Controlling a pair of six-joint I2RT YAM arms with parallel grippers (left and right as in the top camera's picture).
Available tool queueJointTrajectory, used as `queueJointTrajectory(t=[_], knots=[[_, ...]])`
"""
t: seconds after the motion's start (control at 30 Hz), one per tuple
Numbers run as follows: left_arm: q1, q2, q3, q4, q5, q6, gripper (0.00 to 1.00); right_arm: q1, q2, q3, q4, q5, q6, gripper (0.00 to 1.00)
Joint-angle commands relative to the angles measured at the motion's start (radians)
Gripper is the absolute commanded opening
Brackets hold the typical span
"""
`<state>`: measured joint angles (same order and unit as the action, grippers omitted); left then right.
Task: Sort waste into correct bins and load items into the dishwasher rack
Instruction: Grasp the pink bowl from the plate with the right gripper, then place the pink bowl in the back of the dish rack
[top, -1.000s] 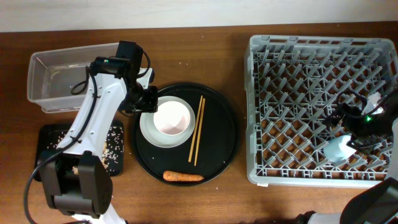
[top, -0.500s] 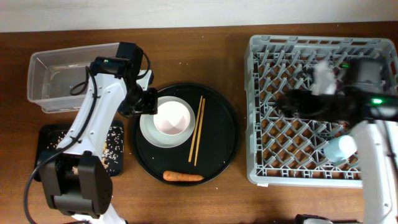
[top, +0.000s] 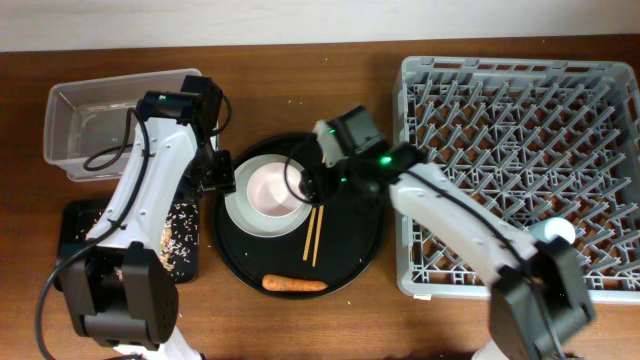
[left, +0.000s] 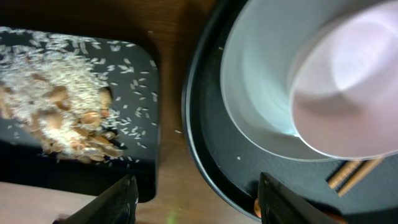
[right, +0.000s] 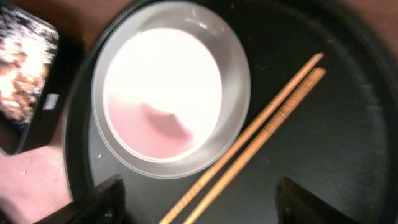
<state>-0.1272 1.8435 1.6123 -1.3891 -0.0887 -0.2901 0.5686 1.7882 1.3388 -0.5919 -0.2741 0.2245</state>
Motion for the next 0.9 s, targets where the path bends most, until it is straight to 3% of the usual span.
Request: queueJointTrajectory(t=[0.0, 0.3, 0.43, 0.67, 0.87], knots=[[0.008, -0.031, 0.010, -0.003, -0.056, -0.048, 0.62, 0.038, 0.093, 0.009, 0.070, 0.071, 0.151, 0.61], [0.008, -0.031, 0.010, 0.004, -0.058, -0.047, 0.62, 0.053, 0.202, 0.008, 0.113, 0.085, 0.264, 0.32], [0.008, -0.031, 0.010, 0.005, -0.058, -0.047, 0.63, 0.051, 0.204, 0.009, 0.117, 0.084, 0.263, 0.05], [0.008, -0.031, 0.010, 0.010, -0.058, -0.047, 0.63, -0.035, 0.101, 0.085, -0.004, 0.096, 0.163, 0.04], [0.008, -0.031, 0.010, 0.032, -0.058, -0.047, 0.69, -0.251, -0.148, 0.161, -0.180, 0.328, -0.013, 0.04]])
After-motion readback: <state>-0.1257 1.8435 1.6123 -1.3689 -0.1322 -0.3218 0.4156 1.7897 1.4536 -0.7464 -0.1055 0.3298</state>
